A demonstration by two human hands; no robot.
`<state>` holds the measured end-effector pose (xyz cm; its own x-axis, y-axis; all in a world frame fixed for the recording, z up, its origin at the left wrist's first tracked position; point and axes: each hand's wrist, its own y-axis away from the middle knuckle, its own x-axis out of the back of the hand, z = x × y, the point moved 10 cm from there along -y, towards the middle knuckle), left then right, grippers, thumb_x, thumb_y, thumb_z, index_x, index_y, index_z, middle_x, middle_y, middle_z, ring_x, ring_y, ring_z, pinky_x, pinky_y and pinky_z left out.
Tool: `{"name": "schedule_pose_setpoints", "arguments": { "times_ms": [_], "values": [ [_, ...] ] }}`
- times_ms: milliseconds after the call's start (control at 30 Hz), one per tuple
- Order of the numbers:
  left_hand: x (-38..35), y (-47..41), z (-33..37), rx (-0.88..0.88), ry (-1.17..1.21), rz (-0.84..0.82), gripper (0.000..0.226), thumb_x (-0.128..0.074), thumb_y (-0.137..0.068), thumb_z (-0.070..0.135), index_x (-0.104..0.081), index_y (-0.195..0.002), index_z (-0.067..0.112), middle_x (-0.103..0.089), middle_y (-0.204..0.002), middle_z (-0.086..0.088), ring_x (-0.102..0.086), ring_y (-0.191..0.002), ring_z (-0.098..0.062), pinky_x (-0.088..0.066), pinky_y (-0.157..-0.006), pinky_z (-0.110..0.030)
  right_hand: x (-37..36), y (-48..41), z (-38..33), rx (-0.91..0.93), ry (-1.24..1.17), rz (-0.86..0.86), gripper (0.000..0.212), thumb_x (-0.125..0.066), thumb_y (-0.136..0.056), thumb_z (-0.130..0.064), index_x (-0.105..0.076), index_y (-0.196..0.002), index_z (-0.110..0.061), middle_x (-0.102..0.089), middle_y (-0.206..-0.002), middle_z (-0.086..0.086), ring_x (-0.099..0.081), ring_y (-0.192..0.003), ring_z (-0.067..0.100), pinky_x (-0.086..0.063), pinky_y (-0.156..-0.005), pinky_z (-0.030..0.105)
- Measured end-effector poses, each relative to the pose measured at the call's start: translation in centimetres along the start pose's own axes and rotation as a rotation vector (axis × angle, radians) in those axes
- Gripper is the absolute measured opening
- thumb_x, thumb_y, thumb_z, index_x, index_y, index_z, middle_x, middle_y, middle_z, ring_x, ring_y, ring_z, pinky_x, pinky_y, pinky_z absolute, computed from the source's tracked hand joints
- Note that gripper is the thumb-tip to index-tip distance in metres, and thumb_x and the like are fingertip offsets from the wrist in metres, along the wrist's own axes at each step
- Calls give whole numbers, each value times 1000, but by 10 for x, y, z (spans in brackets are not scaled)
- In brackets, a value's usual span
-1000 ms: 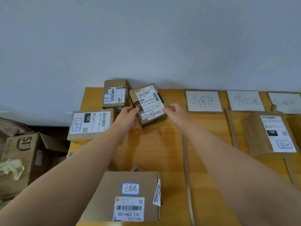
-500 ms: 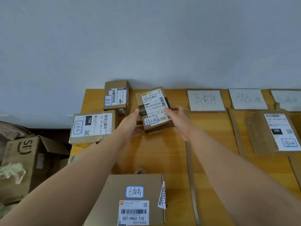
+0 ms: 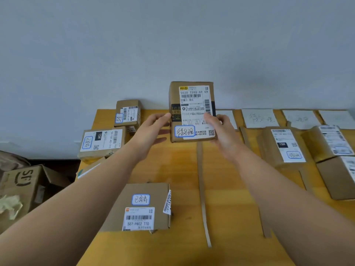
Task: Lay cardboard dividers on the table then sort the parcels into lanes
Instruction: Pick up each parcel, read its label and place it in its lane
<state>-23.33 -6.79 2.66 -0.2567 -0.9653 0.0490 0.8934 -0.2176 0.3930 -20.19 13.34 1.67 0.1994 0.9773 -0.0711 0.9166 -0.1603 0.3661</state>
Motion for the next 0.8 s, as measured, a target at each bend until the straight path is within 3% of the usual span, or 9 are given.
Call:
{"name": "schedule_pose_setpoints", "arguments": {
  "times_ms": [100,267,467,800],
  "values": [
    [-9,14,10,-39,40,-13,25,-56,-91,46,-55,-110,30,-64,-119,0,-62,-111,-19,-51,-94,-39,13,18,-22,75,-5,25,42,-68,-85,-38,-44,-111,-17,-72,-97,3,-70,-92,17,-54,-91,40],
    [-25,28,22,-80,90,-43,44,-54,-91,48,-52,-126,21,-68,-118,-1,-64,-109,-19,-51,-85,-34,20,35,-42,144,-35,40,46,-71,-69,-46,-43,-98,-25,-72,-91,-2,-68,-87,15,-50,-88,39],
    [-35,37,29,-92,98,-54,43,-51,-93,48,-52,-126,20,-70,-110,0,-64,-105,-19,-48,-78,-31,29,46,-45,164,-40,73,31,-68,-86,-36,-42,-96,-24,-69,-92,-1,-67,-85,13,-51,-89,39],
    [-40,41,30,-100,82,-69,44,-54,-92,47,-51,-126,20,-69,-104,4,-64,-104,-18,-49,-80,-32,29,54,-43,162,-39,83,32,-69,-86,-34,-42,-98,-23,-71,-88,-3,-69,-83,12,-51,-97,44]
  ]
}}
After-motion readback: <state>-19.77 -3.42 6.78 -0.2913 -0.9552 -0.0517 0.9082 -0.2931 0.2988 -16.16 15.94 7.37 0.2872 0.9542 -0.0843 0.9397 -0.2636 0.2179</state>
